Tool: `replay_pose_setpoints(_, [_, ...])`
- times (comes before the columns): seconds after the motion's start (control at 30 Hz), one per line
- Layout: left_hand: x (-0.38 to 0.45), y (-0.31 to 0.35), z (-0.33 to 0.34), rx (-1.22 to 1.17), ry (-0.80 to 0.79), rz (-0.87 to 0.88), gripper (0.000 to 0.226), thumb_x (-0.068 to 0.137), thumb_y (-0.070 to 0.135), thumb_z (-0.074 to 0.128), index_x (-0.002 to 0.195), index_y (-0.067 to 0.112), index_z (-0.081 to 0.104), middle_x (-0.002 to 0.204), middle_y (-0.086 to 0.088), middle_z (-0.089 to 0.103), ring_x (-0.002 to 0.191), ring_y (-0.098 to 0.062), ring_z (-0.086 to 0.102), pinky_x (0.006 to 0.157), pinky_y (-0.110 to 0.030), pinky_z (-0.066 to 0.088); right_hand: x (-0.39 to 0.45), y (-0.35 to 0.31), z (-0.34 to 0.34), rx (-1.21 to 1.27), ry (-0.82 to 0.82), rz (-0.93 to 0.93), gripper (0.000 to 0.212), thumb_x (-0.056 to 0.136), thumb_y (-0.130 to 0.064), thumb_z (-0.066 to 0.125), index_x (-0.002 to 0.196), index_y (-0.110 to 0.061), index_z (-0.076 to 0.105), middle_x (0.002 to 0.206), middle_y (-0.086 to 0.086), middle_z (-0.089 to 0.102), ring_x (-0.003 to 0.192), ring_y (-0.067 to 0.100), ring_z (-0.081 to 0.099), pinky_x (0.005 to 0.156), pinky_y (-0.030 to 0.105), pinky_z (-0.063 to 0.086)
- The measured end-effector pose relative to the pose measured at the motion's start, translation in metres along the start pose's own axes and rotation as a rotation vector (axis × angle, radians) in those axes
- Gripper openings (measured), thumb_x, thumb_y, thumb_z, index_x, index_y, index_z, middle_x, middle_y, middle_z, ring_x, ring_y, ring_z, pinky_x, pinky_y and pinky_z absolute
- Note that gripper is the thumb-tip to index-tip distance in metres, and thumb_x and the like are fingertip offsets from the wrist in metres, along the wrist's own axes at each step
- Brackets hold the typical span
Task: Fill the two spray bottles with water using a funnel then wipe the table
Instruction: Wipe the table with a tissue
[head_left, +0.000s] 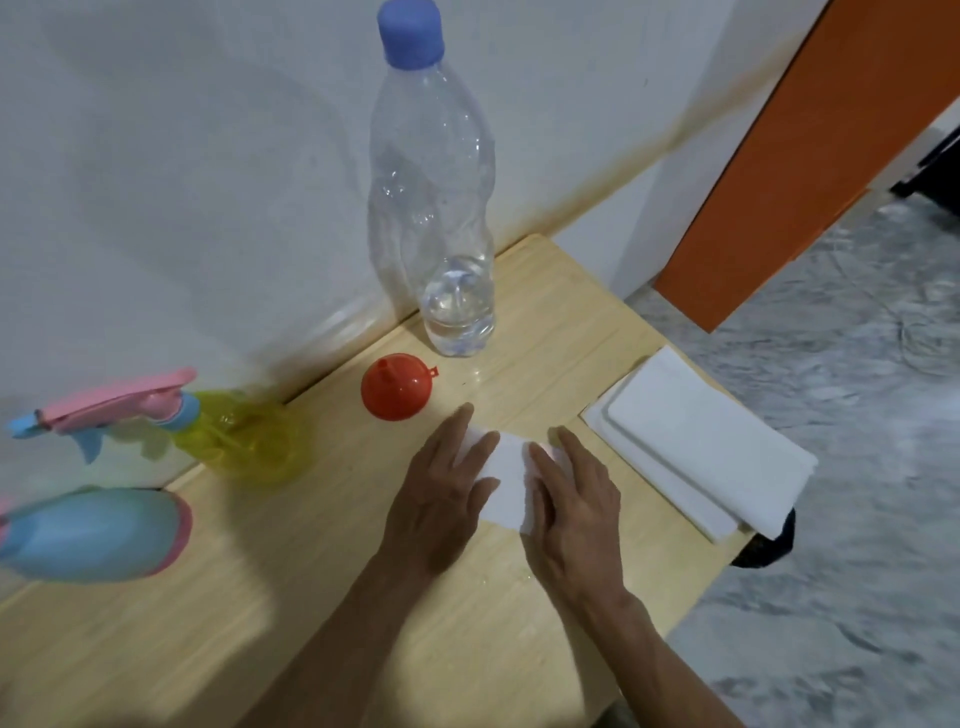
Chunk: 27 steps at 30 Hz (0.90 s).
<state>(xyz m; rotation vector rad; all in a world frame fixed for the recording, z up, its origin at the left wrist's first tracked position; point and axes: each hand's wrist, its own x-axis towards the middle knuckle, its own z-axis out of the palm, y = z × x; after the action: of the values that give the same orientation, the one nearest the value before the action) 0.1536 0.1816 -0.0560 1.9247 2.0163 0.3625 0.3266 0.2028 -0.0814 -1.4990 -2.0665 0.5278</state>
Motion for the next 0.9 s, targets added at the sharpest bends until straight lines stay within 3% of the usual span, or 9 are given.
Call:
replay_pose_setpoints(0.07, [-0.001,-0.006,0.007,0.088,-0.006,0.048,0.050,0.102,0.034,0.044,0.150,0.019,0.042,0.166,-0.009,0.023,0.152,-0.031,0.023,0.119,-0.049,0.025,-0.004,-0.002,0.002,-0.111,-0.007,-0.028,0.042,0.101,-0.023,0.055,0.142,-0.016,0.059,0.157,0.013,0.045,0.143,0.033,0.043,0.105,0.048,0.040])
replay_pose_setpoints(0.2, [-0.004,-0.018,0.014,0.204,-0.084,0.089,0.057,0.105,0.044,0.019,0.159,0.024,0.019,0.168,0.001,0.010,0.155,-0.026,0.004,0.123,-0.048,0.008,-0.015,-0.005,0.006,-0.272,-0.141,0.015,0.052,0.108,-0.038,0.029,0.157,-0.023,0.036,0.167,0.000,0.024,0.157,0.024,0.015,0.121,0.053,0.021])
replay_pose_setpoints(0.33, [-0.006,-0.026,0.015,0.262,-0.113,0.127,0.060,0.106,0.045,0.015,0.160,0.020,0.014,0.167,0.001,0.012,0.155,-0.023,0.001,0.123,-0.044,0.004,-0.018,-0.007,0.008,-0.330,-0.259,0.053,0.057,0.109,-0.046,0.015,0.162,-0.024,0.015,0.169,-0.007,0.005,0.158,0.019,-0.006,0.124,0.052,0.000])
replay_pose_setpoints(0.57, [-0.013,-0.046,0.006,0.265,-0.143,0.189,0.062,0.106,0.042,0.015,0.159,0.010,0.015,0.167,-0.007,0.014,0.155,-0.026,0.005,0.124,-0.041,0.005,-0.030,-0.035,0.021,-0.308,-0.302,0.120,0.059,0.109,-0.046,0.015,0.162,-0.020,0.011,0.170,-0.005,0.003,0.158,0.018,-0.008,0.124,0.057,0.003])
replay_pose_setpoints(0.7, [-0.026,-0.066,-0.001,0.244,-0.150,0.187,0.062,0.106,0.040,0.016,0.159,0.008,0.017,0.167,-0.009,0.014,0.155,-0.026,0.008,0.126,-0.044,0.015,-0.038,-0.054,0.032,-0.300,-0.353,0.124,0.064,0.107,-0.053,0.008,0.161,-0.023,-0.004,0.169,-0.008,-0.013,0.155,0.016,-0.020,0.123,0.058,-0.008])
replay_pose_setpoints(0.9, [-0.053,-0.090,-0.011,0.211,-0.134,0.177,0.062,0.106,0.039,0.011,0.159,0.008,0.012,0.168,-0.007,0.007,0.156,-0.024,0.000,0.127,-0.041,0.009,-0.051,-0.078,0.049,-0.305,-0.353,0.080,0.063,0.107,-0.051,0.011,0.163,-0.022,0.001,0.170,-0.005,-0.007,0.157,0.019,-0.015,0.123,0.061,-0.004])
